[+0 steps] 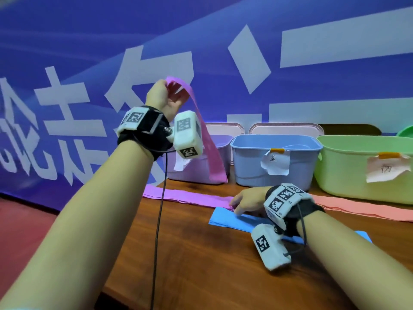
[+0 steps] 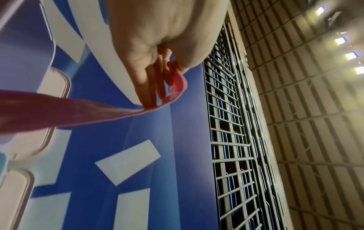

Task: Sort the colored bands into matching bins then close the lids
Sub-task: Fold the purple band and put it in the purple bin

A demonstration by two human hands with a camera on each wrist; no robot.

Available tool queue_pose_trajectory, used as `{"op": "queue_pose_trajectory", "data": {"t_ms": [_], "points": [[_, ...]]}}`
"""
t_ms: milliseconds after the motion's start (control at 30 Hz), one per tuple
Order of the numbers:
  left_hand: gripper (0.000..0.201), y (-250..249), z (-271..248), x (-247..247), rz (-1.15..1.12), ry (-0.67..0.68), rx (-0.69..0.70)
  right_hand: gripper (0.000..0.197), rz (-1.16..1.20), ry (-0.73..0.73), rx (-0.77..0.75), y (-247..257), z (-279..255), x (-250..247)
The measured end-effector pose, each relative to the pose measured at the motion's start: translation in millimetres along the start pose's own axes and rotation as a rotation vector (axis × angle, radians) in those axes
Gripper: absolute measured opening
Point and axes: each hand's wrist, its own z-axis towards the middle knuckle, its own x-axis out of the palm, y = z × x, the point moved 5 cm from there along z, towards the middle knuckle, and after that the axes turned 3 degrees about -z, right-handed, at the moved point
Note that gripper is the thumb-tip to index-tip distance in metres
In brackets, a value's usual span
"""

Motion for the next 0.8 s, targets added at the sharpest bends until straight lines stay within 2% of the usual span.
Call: {"op": "queue_pose_trajectory", "data": {"t_ms": [100,167,333,467,533,633,800], "points": [[0.037,20,-22,18,0.099,0.097,-0.13,0.048,0.117,0.002,-0.034,-1,-6,2],[0.036,35,-35,26,0.177,0.155,-0.19,0.049,0.285,-0.078,-0.027,-10,-12,-4],[0.041,67,-67,52,0.275,0.293,-0.313,0.036,0.578,-0.394,-0.007,-44,-50,-39],[0.037,87,-94,78,0.424,0.379,-0.275,0.031,0.746,-0.718,-0.101,-55,-92,-79],[0.035,98,-106,86,0.43,0.409,-0.256,0.027,0.873,-0.814,-0.145,-59,-112,-91],[0.032,117,-118,89,0.34,0.418,-0.268,0.022,0.976,-0.856,-0.13,-65,-134,-96],[0.032,139,-118,89,0.217,0.374,-0.298,0.021,0.845,-0.801,-0.098,-75,-150,-95]]}}
